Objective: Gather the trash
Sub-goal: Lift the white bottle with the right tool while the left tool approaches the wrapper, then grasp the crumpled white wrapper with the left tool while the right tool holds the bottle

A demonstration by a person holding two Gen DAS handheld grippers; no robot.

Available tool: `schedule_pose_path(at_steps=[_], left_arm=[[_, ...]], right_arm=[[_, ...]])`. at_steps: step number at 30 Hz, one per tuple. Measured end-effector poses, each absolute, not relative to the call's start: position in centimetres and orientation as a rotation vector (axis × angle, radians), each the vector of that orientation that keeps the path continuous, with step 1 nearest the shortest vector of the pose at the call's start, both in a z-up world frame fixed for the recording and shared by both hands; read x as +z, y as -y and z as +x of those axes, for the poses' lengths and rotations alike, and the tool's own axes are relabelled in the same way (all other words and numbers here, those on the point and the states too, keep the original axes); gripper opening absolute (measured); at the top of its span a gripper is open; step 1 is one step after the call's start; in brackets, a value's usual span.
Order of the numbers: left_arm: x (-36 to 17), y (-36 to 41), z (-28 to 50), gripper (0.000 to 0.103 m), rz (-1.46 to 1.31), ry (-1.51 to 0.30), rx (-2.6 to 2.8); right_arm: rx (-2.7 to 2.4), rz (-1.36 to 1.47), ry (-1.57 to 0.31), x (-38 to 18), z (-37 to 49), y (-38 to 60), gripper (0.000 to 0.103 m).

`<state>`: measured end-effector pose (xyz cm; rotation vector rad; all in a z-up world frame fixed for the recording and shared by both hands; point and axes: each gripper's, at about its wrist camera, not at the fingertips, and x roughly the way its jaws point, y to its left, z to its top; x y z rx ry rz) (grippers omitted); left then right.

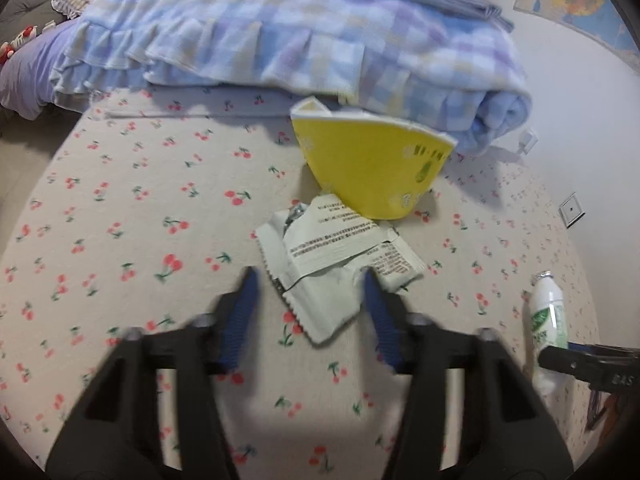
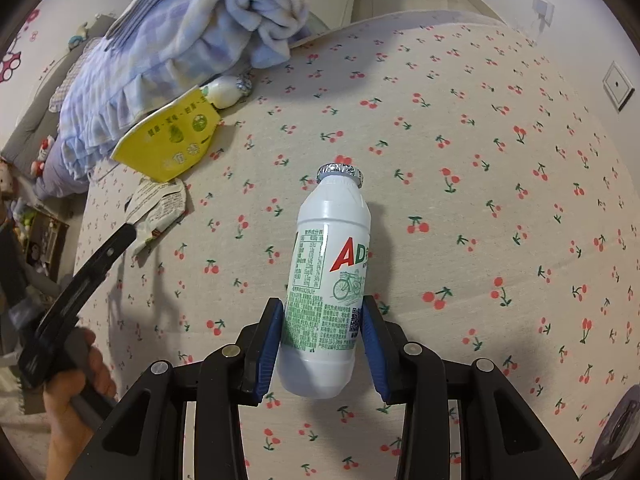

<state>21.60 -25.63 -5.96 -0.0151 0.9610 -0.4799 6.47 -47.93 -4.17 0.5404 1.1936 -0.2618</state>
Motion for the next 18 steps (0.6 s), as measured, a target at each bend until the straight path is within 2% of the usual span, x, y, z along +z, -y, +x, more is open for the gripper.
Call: schedule_pose_path(at_steps=[1,2,5,7,8,18], left_arm=[[-6.1,25.9,21.5,0.03,0.001,-0.94,-0.465],[-6.3,26.2,21.3,0.02,0.02,-0.923,-0.468],[-6.2,27.1,20.8,0.016,0.084,-0.9,-0.436],[-5.8,27.0,20.6,0.008,0.089,-0.908,-0.431],[-5.6,27.0,20.5,0.0,0.086,-0.911,-0.436],[-3.1,22.9,17.9,0.0,0.091,-0.908,-0.449]], right_arm=[[-0.264,0.546,-1.197,-4.4,6.6,48.0,0.04],[-0.266,0.551,-1.199,-4.4,6.6,48.1,0.04],[-0.269,0.568,-1.201,-4.6,6.7,48.4,0.04],[-0.272,0.572,-1.198,-4.5,6.5,48.4,0.04],[-0.272,0.574,-1.193,-4.4,6.5,48.4,0.04],[-0.232,0.596,-1.136,-2.2,4.6,46.5,0.04]])
